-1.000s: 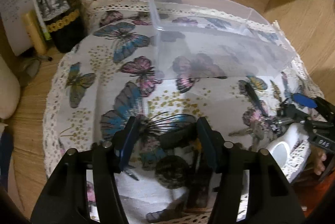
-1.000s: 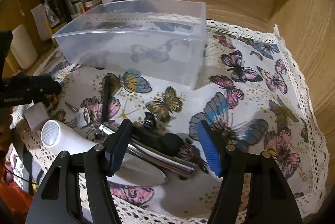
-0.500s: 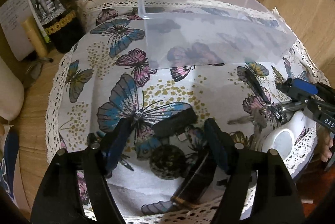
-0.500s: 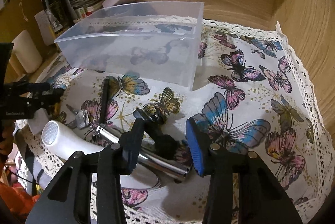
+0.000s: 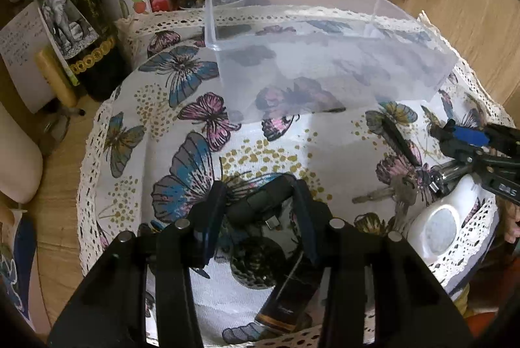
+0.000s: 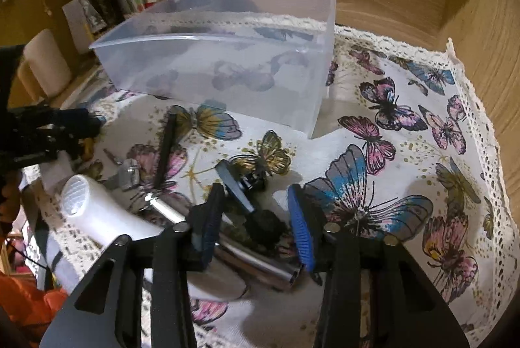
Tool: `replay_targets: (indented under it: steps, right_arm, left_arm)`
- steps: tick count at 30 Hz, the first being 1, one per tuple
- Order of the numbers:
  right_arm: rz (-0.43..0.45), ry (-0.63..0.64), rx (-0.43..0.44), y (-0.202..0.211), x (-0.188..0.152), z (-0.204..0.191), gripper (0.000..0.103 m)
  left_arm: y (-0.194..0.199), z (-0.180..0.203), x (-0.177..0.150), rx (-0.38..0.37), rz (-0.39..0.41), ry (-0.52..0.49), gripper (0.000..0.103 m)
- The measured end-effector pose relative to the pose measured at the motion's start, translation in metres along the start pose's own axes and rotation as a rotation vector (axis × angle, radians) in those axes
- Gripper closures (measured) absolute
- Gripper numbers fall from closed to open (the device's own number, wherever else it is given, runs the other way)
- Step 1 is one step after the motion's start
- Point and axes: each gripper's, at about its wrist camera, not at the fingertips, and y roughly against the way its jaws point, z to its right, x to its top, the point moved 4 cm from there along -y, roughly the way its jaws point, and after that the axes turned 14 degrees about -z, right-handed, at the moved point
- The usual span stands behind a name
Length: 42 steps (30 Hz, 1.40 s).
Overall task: Organize rigid objects
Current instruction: 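Grasp the black USB adapter with the left tool while the right tool grasps a black plug, then carry both black items over the clear box and open both tools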
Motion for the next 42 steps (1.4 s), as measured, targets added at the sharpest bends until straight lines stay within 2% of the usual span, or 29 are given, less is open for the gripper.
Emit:
replay_targets:
  steps: [7, 12, 20, 25, 33, 42]
  right_arm:
    - [0.062, -0.018, -0.006, 0.018, -0.001, 0.002, 0.081]
    - [0.168, -0.020, -0.035, 0.051, 0.004, 0.000, 0.081]
    - [0.342, -0.022, -0.045, 0.095, 0.040, -0.001, 0.081]
    - [0.397, -0.009, -0.052, 0.105, 0.065, -0.003, 0.081]
    - [0.372, 0.004, -0.040, 0.086, 0.106, -0.004, 0.081]
    - [0.226, 0.013, -0.041, 0.028, 0.129, -0.007, 0.081]
  left_arm:
    - [0.023, 0.000, 0.009, -0.016, 0.080, 0.006, 0.061]
    - [0.049, 0.001, 0.018, -0.023, 0.165, 0.005, 0.061]
    - [0.087, 0.001, 0.049, -0.014, 0.300, 0.007, 0.061]
    - [0.092, 0.003, 0.072, -0.023, 0.325, 0.005, 0.061]
    - [0.075, 0.006, 0.109, -0.037, 0.291, 0.006, 0.061]
    - [0.031, 0.014, 0.133, -0.040, 0.179, -0.031, 0.061]
